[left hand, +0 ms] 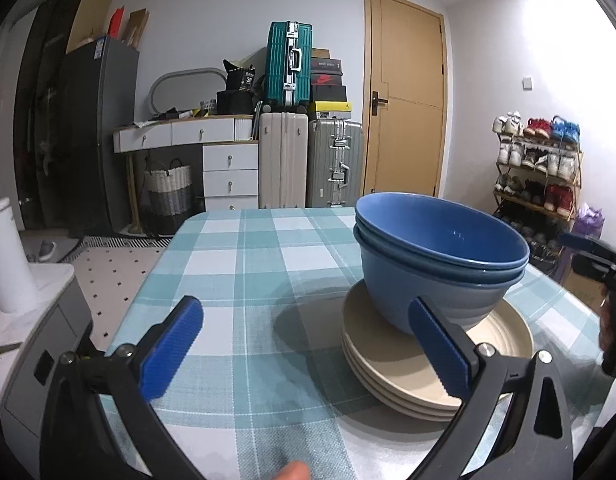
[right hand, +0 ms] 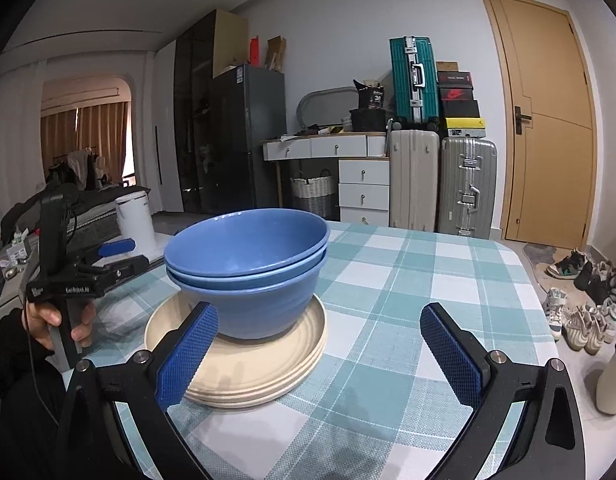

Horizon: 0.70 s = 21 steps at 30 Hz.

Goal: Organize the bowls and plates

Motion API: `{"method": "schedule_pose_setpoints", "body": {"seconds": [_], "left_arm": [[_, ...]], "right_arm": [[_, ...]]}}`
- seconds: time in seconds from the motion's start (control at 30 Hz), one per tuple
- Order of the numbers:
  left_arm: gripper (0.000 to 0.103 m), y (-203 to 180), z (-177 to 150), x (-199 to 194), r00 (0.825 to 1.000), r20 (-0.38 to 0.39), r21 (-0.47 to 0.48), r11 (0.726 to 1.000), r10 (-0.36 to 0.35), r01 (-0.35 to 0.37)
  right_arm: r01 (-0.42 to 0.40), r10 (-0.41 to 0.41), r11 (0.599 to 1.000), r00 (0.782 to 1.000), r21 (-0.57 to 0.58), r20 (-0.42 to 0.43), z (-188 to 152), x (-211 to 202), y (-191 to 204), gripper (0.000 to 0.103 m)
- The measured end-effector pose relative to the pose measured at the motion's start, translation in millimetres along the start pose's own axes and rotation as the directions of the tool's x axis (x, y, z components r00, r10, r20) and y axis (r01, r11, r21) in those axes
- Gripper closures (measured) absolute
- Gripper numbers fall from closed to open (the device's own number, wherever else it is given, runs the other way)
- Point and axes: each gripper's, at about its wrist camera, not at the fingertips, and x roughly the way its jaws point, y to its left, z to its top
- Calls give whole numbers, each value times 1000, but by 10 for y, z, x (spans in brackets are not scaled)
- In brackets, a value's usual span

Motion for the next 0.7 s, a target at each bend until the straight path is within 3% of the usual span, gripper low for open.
{"method": "schedule_pose_setpoints", "body": {"seconds": [0.27, 0.7], "left_arm": [[0, 146, -4, -11, 1000, 0, -43, 999, -28, 28], [0, -34, -7, -21, 992, -12, 43, 992, -122, 122]], "right_arm": [[-5, 5, 1000, 1000, -1, -11, -76, 35, -22, 0], [-19, 18, 999, 1000, -26, -15, -151, 54, -4, 0]]}}
